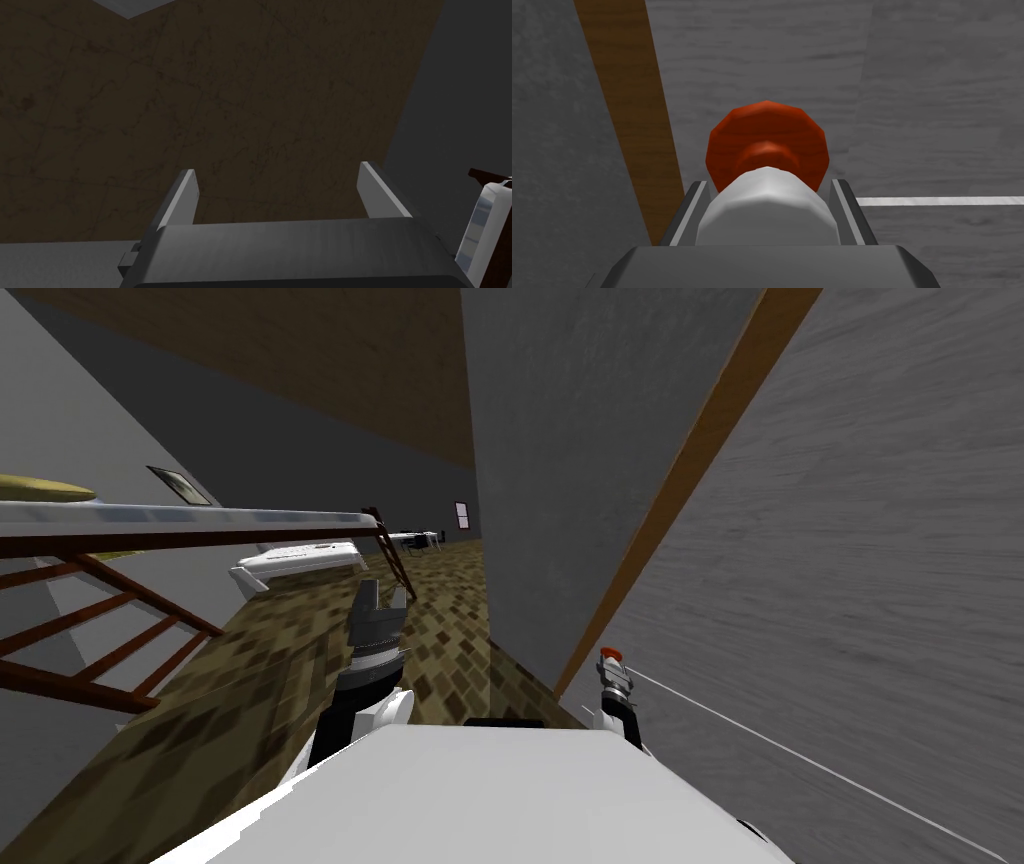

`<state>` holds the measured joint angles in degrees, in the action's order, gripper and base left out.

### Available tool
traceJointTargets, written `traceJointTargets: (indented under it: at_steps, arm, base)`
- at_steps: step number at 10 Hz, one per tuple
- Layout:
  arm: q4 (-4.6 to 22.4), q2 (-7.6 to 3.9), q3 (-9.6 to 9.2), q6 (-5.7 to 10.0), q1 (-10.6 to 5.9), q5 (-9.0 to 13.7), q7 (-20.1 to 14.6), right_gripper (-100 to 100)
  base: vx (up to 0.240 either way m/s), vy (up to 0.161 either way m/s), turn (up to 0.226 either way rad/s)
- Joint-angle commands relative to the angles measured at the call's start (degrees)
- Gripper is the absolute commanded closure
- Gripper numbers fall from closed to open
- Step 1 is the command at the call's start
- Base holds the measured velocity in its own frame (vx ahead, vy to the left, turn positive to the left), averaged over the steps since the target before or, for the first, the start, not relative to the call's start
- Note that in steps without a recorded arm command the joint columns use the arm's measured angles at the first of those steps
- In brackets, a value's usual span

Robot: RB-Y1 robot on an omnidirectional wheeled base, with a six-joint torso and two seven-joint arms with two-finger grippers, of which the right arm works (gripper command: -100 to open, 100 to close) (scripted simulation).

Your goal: Pull the door open

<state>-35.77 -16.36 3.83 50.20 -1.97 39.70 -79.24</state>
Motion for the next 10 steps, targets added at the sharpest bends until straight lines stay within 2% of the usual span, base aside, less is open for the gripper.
traceJointTargets:
  at_steps: [1, 3, 8, 10]
  arm:
    - [0.11, 0.23, -0.21, -0.25, 0.06, -0.27, -0.24, 100]
    - [0.02, 0.17, -0.28, -0.47, -0.01, -0.59, -0.58, 100]
    - [-0.28, -0.01, -0.52, -1.26, -0.22, -1.69, -1.77, 100]
    - [-0.36, -0.06, -0.59, -1.47, -0.28, -1.99, -2.1, 100]
  base:
    - [-0.202, -0.007, 0.149]
    - [-0.21, 0.02, 0.141]
    - [-0.257, -0.011, 0.226]
    - [-0.248, -0.011, 0.159]
